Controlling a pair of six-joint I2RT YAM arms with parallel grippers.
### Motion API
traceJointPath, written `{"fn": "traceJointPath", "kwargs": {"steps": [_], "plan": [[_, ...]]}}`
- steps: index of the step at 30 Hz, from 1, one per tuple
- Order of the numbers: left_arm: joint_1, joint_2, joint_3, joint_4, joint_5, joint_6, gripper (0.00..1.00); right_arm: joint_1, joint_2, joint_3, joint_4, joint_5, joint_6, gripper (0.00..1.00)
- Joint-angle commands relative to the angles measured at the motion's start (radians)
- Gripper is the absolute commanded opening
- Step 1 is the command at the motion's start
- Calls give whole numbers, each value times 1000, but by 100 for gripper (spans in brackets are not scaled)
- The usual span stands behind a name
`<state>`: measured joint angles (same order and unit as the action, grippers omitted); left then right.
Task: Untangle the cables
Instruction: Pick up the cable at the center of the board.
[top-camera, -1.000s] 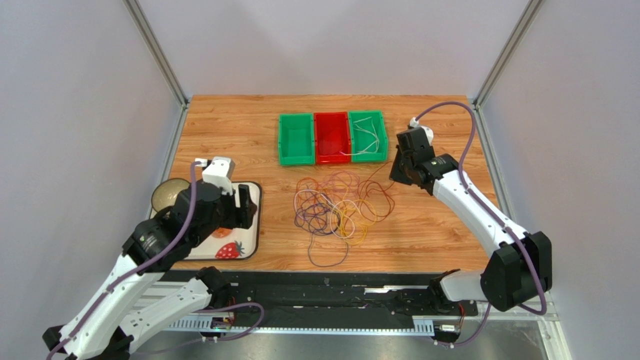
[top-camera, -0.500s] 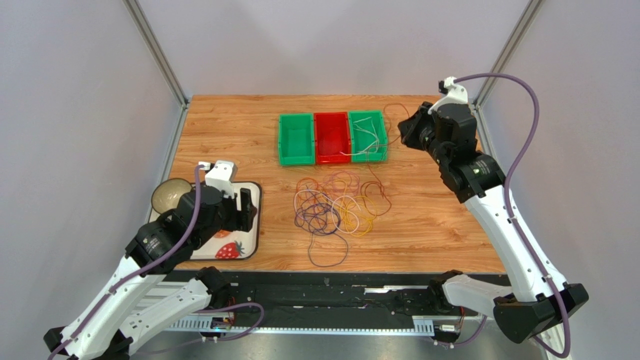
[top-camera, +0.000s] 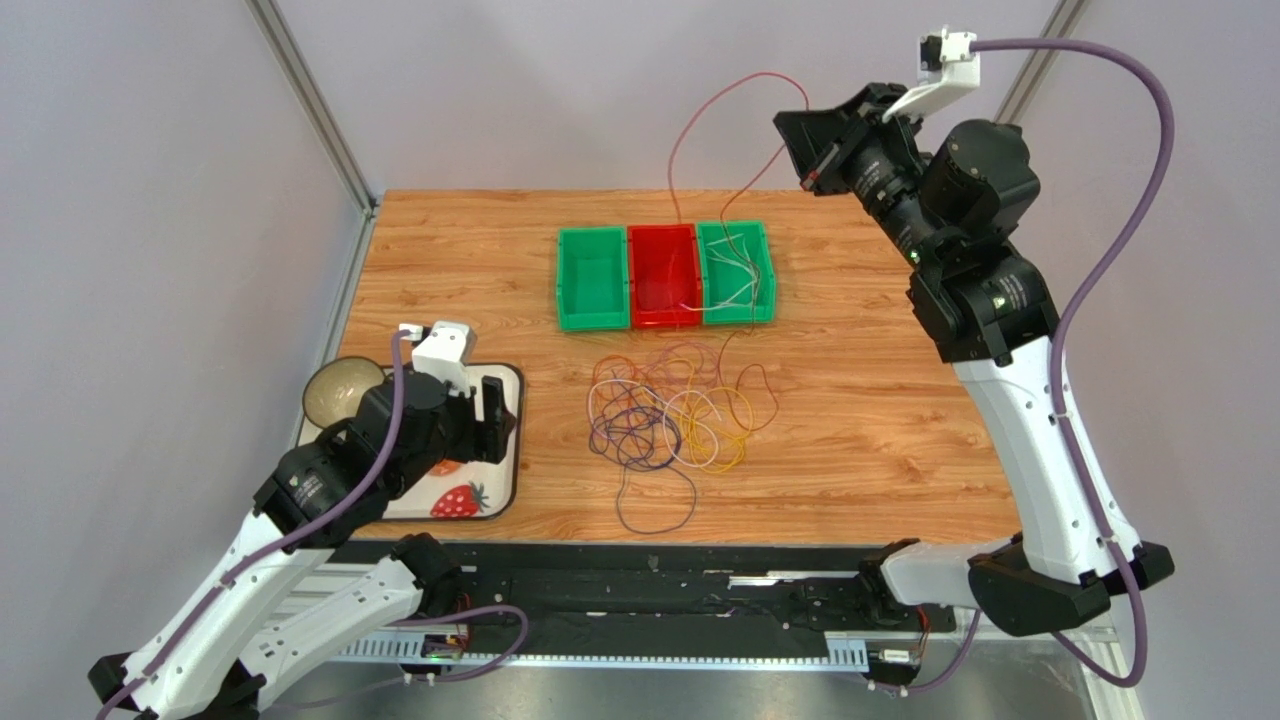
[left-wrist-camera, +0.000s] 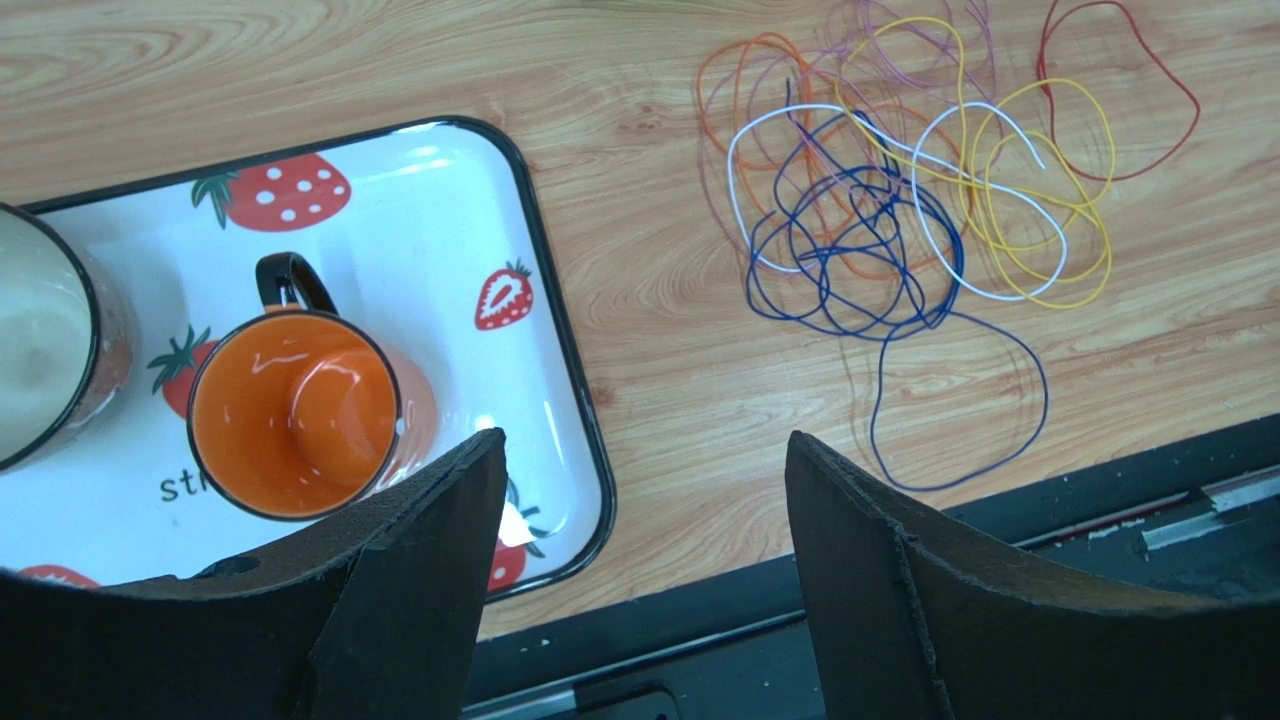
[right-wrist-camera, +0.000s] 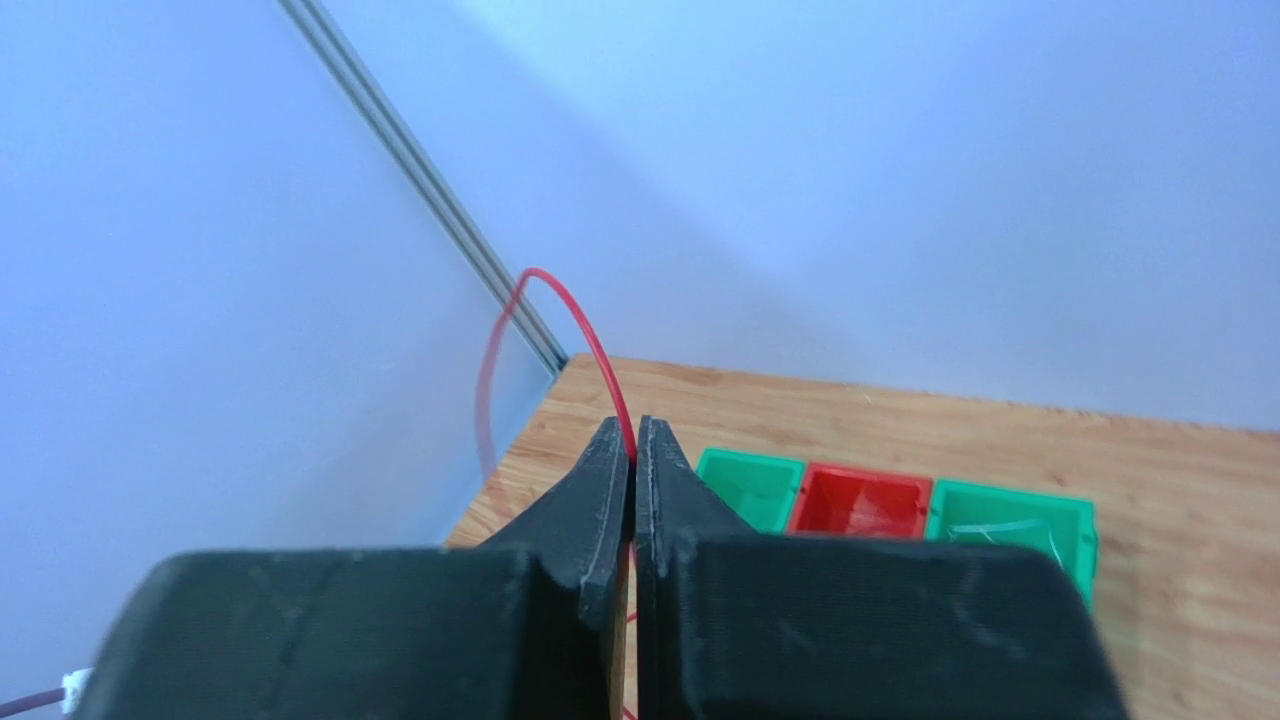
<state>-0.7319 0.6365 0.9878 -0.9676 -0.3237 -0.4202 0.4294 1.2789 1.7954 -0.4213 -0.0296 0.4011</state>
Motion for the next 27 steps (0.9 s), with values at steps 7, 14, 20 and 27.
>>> {"fn": "traceJointPath", "kwargs": {"steps": [7, 14, 20, 27], "plan": [[-3, -14, -6, 29, 2, 8, 76, 29, 13, 15, -25, 107, -64, 0], [-3, -9, -6, 32, 9, 8, 75, 29, -115, -336, -157, 405, 51, 0], [-4, 25, -3, 36, 31, 18, 75, 29, -118, -585, -229, 401, 134, 0], [-3, 12, -5, 33, 26, 14, 74, 29, -73, -666, -212, 381, 131, 0]]}}
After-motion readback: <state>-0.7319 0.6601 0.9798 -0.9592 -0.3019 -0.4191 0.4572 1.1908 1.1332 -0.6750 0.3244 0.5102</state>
